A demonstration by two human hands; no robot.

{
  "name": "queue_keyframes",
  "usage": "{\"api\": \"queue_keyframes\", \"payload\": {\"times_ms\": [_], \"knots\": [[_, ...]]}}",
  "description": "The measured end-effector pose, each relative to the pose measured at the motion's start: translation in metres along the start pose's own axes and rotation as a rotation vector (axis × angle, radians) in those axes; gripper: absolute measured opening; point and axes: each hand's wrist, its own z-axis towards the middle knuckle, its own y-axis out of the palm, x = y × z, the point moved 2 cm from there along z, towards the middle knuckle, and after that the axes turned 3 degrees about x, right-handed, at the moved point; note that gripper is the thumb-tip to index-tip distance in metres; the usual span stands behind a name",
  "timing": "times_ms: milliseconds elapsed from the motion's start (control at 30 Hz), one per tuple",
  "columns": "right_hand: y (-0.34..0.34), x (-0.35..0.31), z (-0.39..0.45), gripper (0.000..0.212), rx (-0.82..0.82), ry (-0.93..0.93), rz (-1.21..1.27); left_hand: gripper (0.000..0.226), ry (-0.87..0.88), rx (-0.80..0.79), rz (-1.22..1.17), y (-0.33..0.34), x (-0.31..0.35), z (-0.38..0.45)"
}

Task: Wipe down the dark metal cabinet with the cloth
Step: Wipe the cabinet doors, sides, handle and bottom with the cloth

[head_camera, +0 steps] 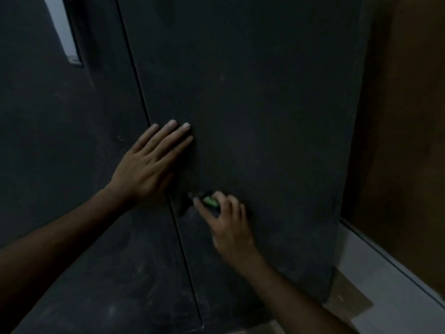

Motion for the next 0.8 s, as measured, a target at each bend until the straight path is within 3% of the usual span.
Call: {"api": "queue_keyframes", "payload": {"times_ms": [67, 167, 233, 267, 333, 400, 467, 533, 667, 733, 800], "knots": [[-0.005, 0.022, -0.031, 0.079, -0.079, -0.081, 0.011, 0.060, 0.067, -0.030, 0.057, -0.006, -0.015, -0.010], [-0.022, 0.059, -0.014, 0.077, 0.060, 0.243, 0.047, 0.057, 0.097, -0.030, 0.121, -0.009, -0.033, -0.019], [-0.024, 0.050, 0.035, 0.071, 0.187, 0.471, 0.078, 0.055, 0.074, -0.012, 0.159, -0.007, -0.035, -0.021], [-0.021, 0.031, 0.060, 0.069, 0.215, 0.482, 0.098, 0.056, 0.061, -0.013, 0.167, -0.006, -0.035, -0.023], [-0.012, -0.013, 0.080, 0.067, 0.183, 0.293, 0.062, 0.057, 0.069, -0.027, 0.157, -0.004, -0.034, -0.023], [0.004, -0.045, 0.052, 0.065, 0.060, -0.025, 0.008, 0.059, 0.086, -0.054, 0.146, -0.006, -0.037, -0.023], [0.007, -0.039, 0.010, 0.066, -0.060, -0.231, -0.008, 0.058, 0.081, -0.051, 0.142, -0.008, -0.037, -0.022], [-0.001, -0.010, -0.001, 0.073, -0.058, -0.200, 0.021, 0.058, 0.072, -0.045, 0.141, -0.008, -0.036, -0.023], [-0.011, 0.001, 0.067, 0.065, 0.133, 0.267, 0.068, 0.057, 0.077, -0.048, 0.143, -0.008, -0.034, -0.022], [-0.003, -0.029, 0.081, 0.063, 0.155, 0.217, 0.069, 0.057, 0.079, -0.071, 0.128, -0.009, -0.036, -0.023], [0.014, -0.050, 0.052, 0.059, 0.081, -0.053, 0.032, 0.058, 0.072, -0.090, 0.126, -0.010, -0.035, -0.023]]}}
